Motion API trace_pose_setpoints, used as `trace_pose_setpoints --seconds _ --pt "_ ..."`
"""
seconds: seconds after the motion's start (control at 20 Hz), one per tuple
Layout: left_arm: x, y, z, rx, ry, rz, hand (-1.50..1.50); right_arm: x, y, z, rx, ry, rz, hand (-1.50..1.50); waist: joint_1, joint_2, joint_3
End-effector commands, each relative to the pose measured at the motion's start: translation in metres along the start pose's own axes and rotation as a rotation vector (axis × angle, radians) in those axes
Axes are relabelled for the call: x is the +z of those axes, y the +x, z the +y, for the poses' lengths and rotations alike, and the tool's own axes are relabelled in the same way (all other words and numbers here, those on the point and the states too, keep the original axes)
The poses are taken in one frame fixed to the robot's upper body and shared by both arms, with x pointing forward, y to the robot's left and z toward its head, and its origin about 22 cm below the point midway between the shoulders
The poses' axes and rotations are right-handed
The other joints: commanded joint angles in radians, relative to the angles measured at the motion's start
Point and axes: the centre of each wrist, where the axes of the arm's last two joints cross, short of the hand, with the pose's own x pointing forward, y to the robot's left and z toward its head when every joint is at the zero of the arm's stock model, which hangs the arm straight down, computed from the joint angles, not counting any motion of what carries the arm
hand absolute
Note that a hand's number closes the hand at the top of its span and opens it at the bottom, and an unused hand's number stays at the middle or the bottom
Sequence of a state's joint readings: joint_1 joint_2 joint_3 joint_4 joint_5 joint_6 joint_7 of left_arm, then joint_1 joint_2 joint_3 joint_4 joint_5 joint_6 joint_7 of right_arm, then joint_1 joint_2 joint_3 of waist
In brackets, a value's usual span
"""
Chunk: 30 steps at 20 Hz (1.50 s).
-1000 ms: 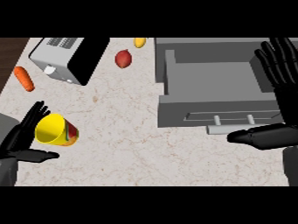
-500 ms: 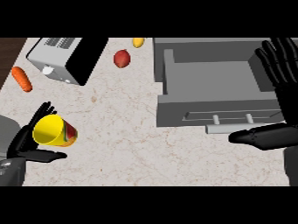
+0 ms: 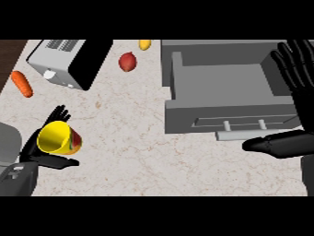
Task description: Pick up the cup, place it into the drawer and close the drawer
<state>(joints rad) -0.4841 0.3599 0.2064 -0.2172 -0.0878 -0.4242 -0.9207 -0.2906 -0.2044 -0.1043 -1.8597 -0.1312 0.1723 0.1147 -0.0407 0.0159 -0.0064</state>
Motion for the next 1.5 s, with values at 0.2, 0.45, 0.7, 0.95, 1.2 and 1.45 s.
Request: trace_pose_setpoints --seconds 0.2,0.45,0.7,0.95,1.2,1.45 --pt "0.000 -0.006 -0.011 0.244 -0.127 -0.144 1.50 0.001 0.008 -0.003 0.002 0.011 -0.018 -1.50 -0.007 0.001 -0.002" --pt "-0.011 -0.006 -0.026 -0.006 0.015 -0.319 1.50 0.002 0.001 -0.012 0.016 -0.003 0.021 -1.50 -0.001 0.002 -0.001" --pt "-0.025 -0.013 -0.058 -0.104 0.249 -0.365 1.50 -0.001 -0.005 -0.011 -0.004 -0.026 0.018 -1.50 0.019 -0.005 0.003" --pt "-0.034 -0.019 -0.086 0.018 0.439 -0.446 1.50 0.013 0.003 -0.017 0.015 -0.009 0.033 -1.50 0.016 -0.012 0.004" --pt "-0.078 0.017 -0.085 0.100 0.251 -0.537 1.50 0.020 0.000 -0.021 0.023 -0.001 0.013 -1.50 0.018 -0.014 0.005" --pt "-0.131 0.068 -0.120 0.086 0.111 -0.567 1.50 0.018 -0.007 -0.016 0.046 -0.033 0.051 -1.50 0.044 -0.024 0.008"
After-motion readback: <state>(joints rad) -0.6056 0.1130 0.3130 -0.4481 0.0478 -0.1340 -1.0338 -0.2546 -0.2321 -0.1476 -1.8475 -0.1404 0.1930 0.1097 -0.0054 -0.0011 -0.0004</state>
